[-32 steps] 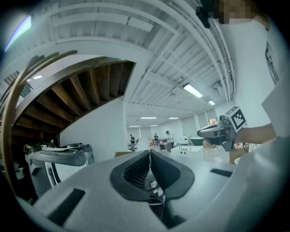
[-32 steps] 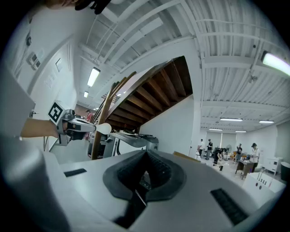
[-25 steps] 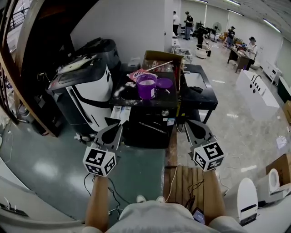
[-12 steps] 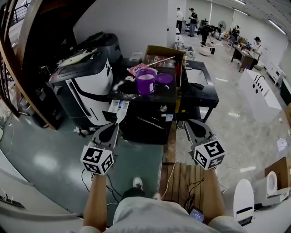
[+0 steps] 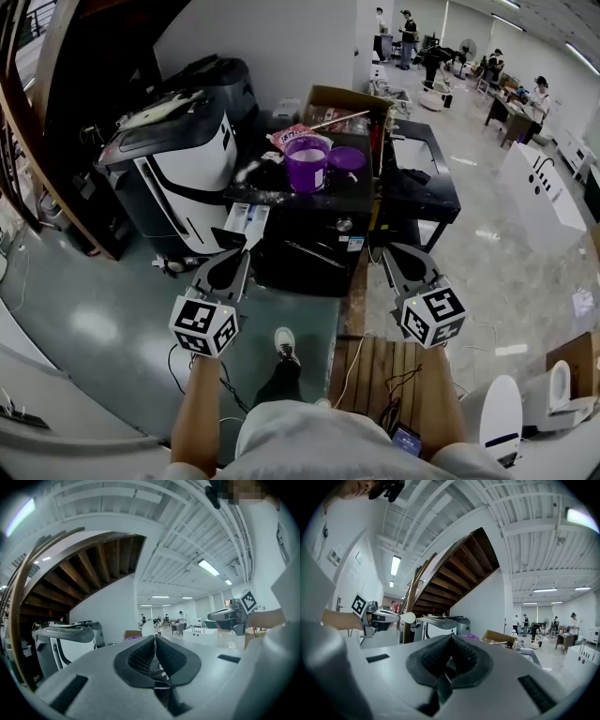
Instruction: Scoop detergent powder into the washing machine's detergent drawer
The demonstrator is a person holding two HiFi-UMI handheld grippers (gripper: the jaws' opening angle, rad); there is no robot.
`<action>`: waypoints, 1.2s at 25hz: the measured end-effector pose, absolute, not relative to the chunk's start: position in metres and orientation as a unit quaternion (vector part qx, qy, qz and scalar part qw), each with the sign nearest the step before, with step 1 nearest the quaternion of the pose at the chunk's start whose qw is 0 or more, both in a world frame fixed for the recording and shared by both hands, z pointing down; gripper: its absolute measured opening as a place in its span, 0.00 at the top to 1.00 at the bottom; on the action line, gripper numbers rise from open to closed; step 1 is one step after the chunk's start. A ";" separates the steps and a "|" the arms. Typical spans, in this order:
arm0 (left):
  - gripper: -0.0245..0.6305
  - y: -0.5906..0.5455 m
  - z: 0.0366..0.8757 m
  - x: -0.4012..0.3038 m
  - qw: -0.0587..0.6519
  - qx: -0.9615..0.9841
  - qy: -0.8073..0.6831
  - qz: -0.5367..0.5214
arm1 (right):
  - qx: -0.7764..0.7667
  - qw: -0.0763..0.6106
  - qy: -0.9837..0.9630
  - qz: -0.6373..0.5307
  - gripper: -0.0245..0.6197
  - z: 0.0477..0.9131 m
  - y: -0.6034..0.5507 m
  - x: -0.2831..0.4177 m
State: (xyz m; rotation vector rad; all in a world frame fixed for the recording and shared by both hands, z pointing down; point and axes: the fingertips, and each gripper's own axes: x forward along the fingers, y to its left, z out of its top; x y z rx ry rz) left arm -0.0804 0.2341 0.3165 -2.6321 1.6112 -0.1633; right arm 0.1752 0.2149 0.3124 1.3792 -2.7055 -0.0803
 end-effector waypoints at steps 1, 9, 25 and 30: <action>0.94 0.225 0.317 -0.083 0.026 -0.851 0.522 -0.054 | 0.453 0.052 -0.890 -0.027 0.95 0.312 0.206 0.173; 0.94 0.117 0.323 -0.101 0.031 -0.853 0.517 -0.058 | 0.464 0.057 -0.884 -0.025 0.95 0.322 0.103 0.158; 0.94 -0.125 0.319 -0.155 0.015 -0.875 0.482 -0.050 | 0.509 0.078 -0.857 -0.021 0.95 0.314 -0.110 0.106; 0.94 -0.170 0.325 -0.161 0.012 -0.884 0.465 -0.053 | 0.521 0.078 -0.850 -0.023 0.95 0.314 -0.148 0.097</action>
